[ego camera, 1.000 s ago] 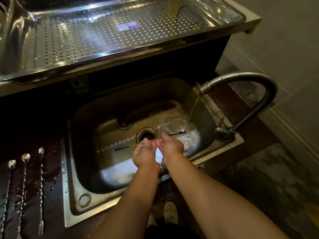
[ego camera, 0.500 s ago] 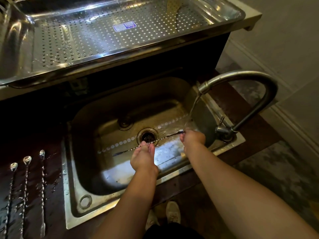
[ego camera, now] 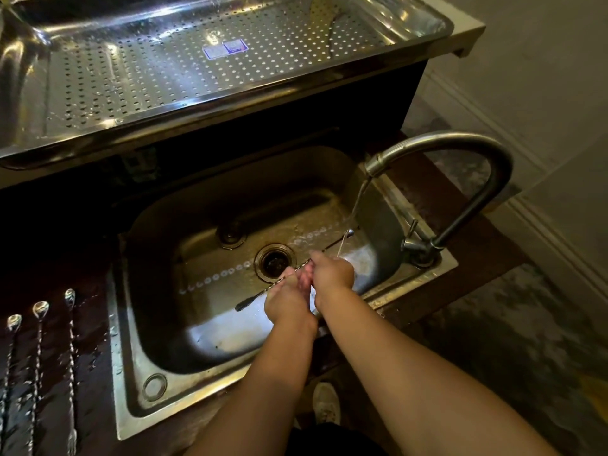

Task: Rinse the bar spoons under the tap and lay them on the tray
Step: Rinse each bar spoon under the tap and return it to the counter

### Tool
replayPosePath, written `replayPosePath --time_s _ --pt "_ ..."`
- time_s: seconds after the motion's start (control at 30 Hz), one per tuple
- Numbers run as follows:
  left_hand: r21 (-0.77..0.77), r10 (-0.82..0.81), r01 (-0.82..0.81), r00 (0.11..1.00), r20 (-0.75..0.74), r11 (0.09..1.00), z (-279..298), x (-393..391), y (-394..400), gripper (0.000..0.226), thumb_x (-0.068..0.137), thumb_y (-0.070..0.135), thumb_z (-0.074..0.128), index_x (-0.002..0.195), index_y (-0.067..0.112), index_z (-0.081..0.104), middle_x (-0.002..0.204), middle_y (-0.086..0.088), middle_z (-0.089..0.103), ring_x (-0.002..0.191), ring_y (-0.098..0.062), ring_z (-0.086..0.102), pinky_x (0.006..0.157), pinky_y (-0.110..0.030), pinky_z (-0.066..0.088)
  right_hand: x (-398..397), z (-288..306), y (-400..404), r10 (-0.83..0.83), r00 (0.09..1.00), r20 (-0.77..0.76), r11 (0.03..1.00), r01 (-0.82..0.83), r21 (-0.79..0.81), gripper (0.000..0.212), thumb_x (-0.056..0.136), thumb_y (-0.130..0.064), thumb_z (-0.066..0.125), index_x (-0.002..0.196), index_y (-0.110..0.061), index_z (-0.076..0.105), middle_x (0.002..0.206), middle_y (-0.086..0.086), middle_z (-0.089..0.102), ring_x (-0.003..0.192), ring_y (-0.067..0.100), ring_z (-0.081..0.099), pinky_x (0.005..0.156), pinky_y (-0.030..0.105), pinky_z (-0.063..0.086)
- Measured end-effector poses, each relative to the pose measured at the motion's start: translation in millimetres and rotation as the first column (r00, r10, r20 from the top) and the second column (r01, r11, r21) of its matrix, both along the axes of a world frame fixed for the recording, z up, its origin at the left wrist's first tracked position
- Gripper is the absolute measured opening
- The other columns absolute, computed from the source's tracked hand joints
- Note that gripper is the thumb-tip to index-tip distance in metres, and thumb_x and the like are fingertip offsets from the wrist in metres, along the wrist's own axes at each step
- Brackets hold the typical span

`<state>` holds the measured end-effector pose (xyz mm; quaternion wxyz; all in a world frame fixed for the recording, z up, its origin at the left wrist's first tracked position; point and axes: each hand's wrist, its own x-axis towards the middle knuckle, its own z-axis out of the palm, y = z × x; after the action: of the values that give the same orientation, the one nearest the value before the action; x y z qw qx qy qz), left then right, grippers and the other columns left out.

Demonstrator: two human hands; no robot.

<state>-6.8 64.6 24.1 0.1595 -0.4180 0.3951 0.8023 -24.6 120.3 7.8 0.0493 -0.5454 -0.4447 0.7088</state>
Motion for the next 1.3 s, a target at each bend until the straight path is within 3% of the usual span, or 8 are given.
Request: replayPosePath --time_s 0.13,0.3,0.37,0.6,0.83,0.97,1.1,1.3 --pt "0.095 -0.063 0.069 0.996 -0.066 0.993 0 -3 6 0.018 0.094 0.003 0.053 0.109 -0.007 0.056 0.073 -0.015 0.067 0.048 -0.012 0.067 0.051 -0.019 0.056 6 7 10 0.009 0.998 -0.055 1.0 -0.009 0.006 0.025 0.086 -0.013 0.065 0.063 -0.005 0.059 0.04 0.001 0.056 0.029 0.011 0.047 0.037 0.017 0.041" --pt "0.148 -0.231 0.245 0.967 -0.104 0.958 2 -5 24 0.019 0.097 0.011 0.051 0.096 -0.005 0.06 0.07 -0.011 0.071 0.056 -0.011 0.068 0.066 -0.021 0.058 13 19 30 -0.031 0.996 -0.085 0.995 0.039 0.096 0.027 0.088 -0.015 0.065 0.062 -0.008 0.062 0.05 0.004 0.06 0.041 0.015 0.055 0.051 0.025 0.05" --pt "0.144 -0.244 0.256 0.965 -0.095 0.956 4 -6 32 0.017 0.095 0.012 0.054 0.097 -0.003 0.059 0.077 -0.012 0.068 0.061 -0.012 0.067 0.074 -0.023 0.056 14 26 43 -0.099 0.988 -0.12 0.988 0.112 0.105 0.025 0.09 -0.013 0.063 0.065 -0.008 0.062 0.053 0.004 0.057 0.037 0.01 0.053 0.043 0.018 0.047" --pt "0.162 -0.283 0.296 0.954 -0.096 0.941 15 -3 66 0.007 0.093 0.007 0.058 0.087 0.003 0.06 0.072 -0.008 0.066 0.052 -0.008 0.063 0.057 -0.018 0.056 21 40 78 -0.204 0.962 -0.181 0.966 0.227 0.122 0.017 0.093 -0.016 0.061 0.076 -0.01 0.063 0.057 0.003 0.057 0.044 0.011 0.053 0.041 0.016 0.044" --pt "0.237 -0.422 0.446 0.895 -0.146 0.863 29 -4 95 0.009 0.094 0.01 0.056 0.087 0.005 0.059 0.066 -0.008 0.067 0.061 -0.016 0.062 0.075 -0.031 0.055 22 43 92 -0.252 0.94 -0.231 0.942 0.293 0.163 0.029 0.096 -0.018 0.055 0.068 -0.012 0.058 0.053 0.003 0.055 0.048 0.016 0.054 0.048 0.027 0.047" --pt "0.269 -0.464 0.493 0.87 -0.167 0.827 35 -4 109 0.01 0.094 0.01 0.055 0.102 0.005 0.058 0.083 -0.012 0.064 0.079 -0.024 0.061 0.097 -0.044 0.047 21 47 101 -0.266 0.936 -0.229 0.893 0.329 0.308 0.029 0.098 -0.023 0.049 0.074 -0.009 0.058 0.054 0.002 0.056 0.051 0.017 0.056 0.054 0.032 0.052" --pt "0.267 -0.494 0.53 0.848 -0.192 0.805 39 -1 118 0.016 0.095 0.012 0.055 0.108 0.003 0.058 0.092 -0.016 0.064 0.084 -0.028 0.061 0.096 -0.045 0.047 21 49 107 -0.297 0.936 -0.19 0.853 0.349 0.387 0.031 0.096 -0.028 0.048 0.076 -0.01 0.062 0.057 0.003 0.061 0.059 0.02 0.062 0.073 0.045 0.057" --pt "0.226 -0.492 0.515 0.857 -0.152 0.827 35 0 111 0.033 0.093 0.013 0.058 0.122 -0.002 0.057 0.112 -0.022 0.066 0.105 -0.035 0.063 0.099 -0.048 0.048 19 45 104 -0.251 0.955 -0.159 0.866 0.295 0.404 0.029 0.094 -0.027 0.049 0.07 -0.016 0.061 0.061 0.004 0.061 0.065 0.024 0.062 0.079 0.054 0.057"
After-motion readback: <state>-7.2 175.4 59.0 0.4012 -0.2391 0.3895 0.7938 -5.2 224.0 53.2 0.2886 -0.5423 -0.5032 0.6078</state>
